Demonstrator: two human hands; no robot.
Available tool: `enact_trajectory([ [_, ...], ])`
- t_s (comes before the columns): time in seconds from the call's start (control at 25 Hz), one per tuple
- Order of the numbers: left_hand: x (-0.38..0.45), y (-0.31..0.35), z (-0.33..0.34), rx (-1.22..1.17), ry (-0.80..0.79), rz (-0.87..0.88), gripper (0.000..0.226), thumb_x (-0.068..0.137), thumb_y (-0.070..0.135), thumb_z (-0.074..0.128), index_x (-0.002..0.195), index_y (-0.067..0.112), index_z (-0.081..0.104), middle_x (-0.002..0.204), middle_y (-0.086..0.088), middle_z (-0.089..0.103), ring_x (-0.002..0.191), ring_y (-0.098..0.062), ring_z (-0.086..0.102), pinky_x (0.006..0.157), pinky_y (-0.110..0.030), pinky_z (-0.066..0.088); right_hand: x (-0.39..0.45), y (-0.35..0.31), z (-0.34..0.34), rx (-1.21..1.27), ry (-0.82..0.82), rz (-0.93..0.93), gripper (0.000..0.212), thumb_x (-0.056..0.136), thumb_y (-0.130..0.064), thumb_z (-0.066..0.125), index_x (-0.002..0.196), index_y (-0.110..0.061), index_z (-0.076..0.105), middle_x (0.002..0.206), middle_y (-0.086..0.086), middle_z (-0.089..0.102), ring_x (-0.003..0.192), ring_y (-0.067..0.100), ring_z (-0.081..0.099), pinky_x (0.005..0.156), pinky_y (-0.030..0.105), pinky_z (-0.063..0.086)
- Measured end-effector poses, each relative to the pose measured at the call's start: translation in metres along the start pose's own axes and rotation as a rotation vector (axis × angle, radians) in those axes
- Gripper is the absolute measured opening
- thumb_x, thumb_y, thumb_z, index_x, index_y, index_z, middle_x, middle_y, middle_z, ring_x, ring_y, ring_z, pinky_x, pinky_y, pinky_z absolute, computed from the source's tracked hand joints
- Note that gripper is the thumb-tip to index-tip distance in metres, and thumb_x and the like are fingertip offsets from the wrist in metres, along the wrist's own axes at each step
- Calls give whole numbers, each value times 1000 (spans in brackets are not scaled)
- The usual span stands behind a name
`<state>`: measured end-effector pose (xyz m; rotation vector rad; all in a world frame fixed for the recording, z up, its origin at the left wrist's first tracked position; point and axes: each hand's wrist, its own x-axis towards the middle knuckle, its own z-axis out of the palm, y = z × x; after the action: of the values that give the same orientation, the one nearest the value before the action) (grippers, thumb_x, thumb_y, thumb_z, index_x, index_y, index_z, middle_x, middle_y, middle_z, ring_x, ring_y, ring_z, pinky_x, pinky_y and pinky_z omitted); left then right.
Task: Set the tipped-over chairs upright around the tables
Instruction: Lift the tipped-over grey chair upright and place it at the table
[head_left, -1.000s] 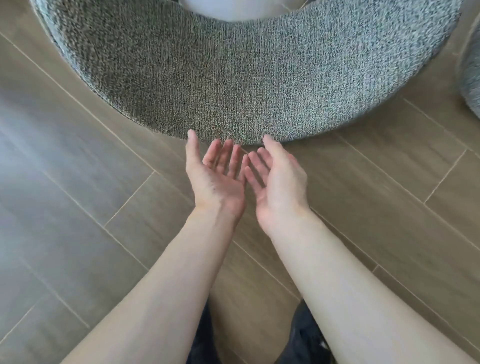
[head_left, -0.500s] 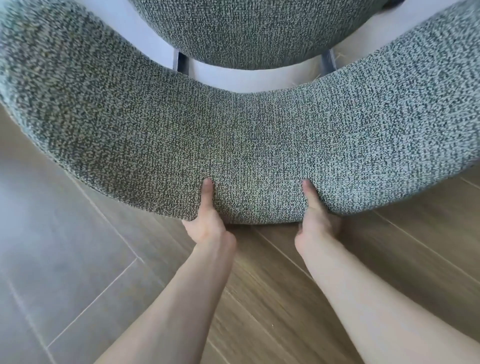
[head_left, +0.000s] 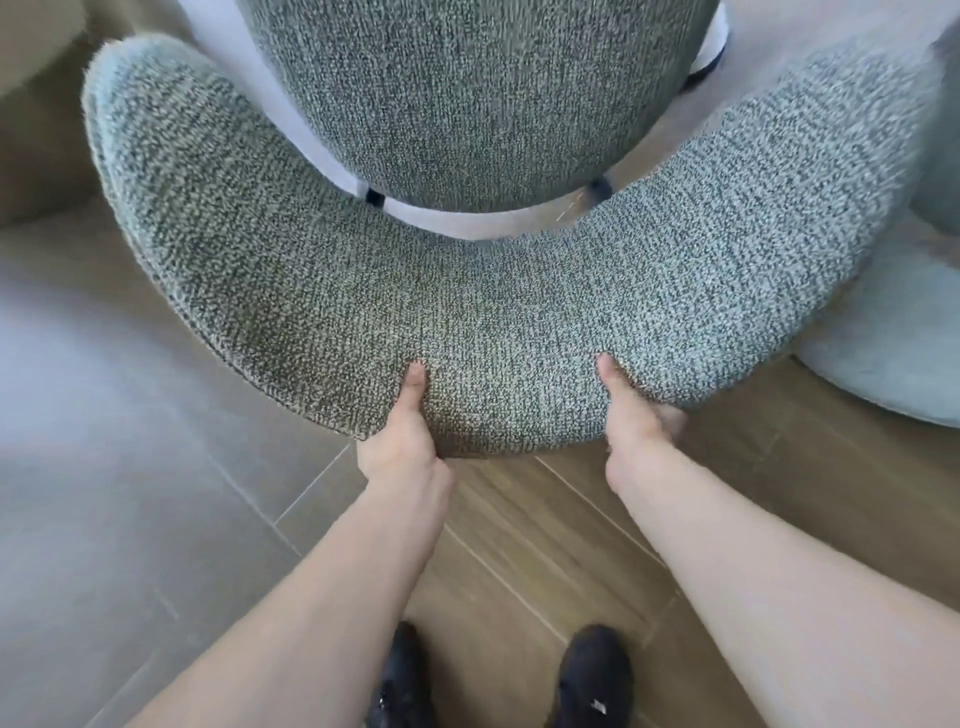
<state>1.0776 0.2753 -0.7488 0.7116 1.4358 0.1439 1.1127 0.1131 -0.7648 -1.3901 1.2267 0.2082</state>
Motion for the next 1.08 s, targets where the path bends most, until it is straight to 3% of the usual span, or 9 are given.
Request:
enact_trajectory([
  [0.16,-129,71,-33,87,120,-50,81,65,35,93,128,0,57,125,-17,67,108,-37,66,96,-51,54,-124,-68,-56,-65,71,30,101,65,-48,87,136,9,43,142,24,50,129,38,51,108,49,43],
  [0.36,-209,148,-29,174,179,16,91,61,39,94,131,-2,53,131,-17,62,114,-40,61,101,-51,49,-218,-147,-64,-169,141,32,93,72,-41,85,131,11,34,128,33,50,116,46,55,98,49,48],
  [0.52,-210,184,-11,210,4,12,79,66,29,92,128,0,53,129,-20,64,114,-41,62,101,-55,49,-234,-210,-55,-531,26,-44,96,85,-39,73,149,8,19,158,29,17,146,42,19,118,48,18],
  [0.64,-204,207,6,327,-29,108,76,65,34,91,124,3,55,116,-15,68,102,-34,66,95,-48,55,-237,-242,-43,-882,62,-415,113,81,-31,76,154,0,-4,162,23,-14,149,43,3,116,62,16],
  [0.72,-206,220,18,414,-72,212,79,66,43,88,124,3,54,108,-12,67,92,-29,66,88,-44,57,-240,-251,-26,-1245,180,-873,97,88,-19,64,155,-12,-6,162,17,-20,150,39,-1,111,71,12],
  [0.8,-208,229,27,579,-28,385,96,64,55,86,130,-2,44,119,-15,60,104,-33,63,95,-46,53,-244,-256,-13,-1456,68,-1170,60,92,-5,40,150,-14,26,161,17,15,148,31,18,117,65,7],
  [0.92,-216,242,37,825,137,835,112,63,60,83,141,3,27,146,-18,34,132,-37,39,111,-48,35,-242,-265,-10,-1526,-31,-1253,41,93,-7,30,127,-15,51,132,10,54,130,26,45,121,55,6],
  [1.0,-217,257,45,966,89,1238,98,71,56,77,146,19,26,158,-13,23,144,-32,27,119,-50,25,-239,-280,-3,-1526,-42,-1298,34,95,-10,31,119,-16,54,126,9,59,126,26,49,121,52,7],
  [1.08,-215,270,54,1257,-129,1550,62,90,46,60,146,30,37,160,-3,33,151,-24,19,123,-55,8,-237,-297,8,-1516,-68,-1278,32,96,-15,32,115,-16,57,122,10,63,124,27,51,122,51,7],
])
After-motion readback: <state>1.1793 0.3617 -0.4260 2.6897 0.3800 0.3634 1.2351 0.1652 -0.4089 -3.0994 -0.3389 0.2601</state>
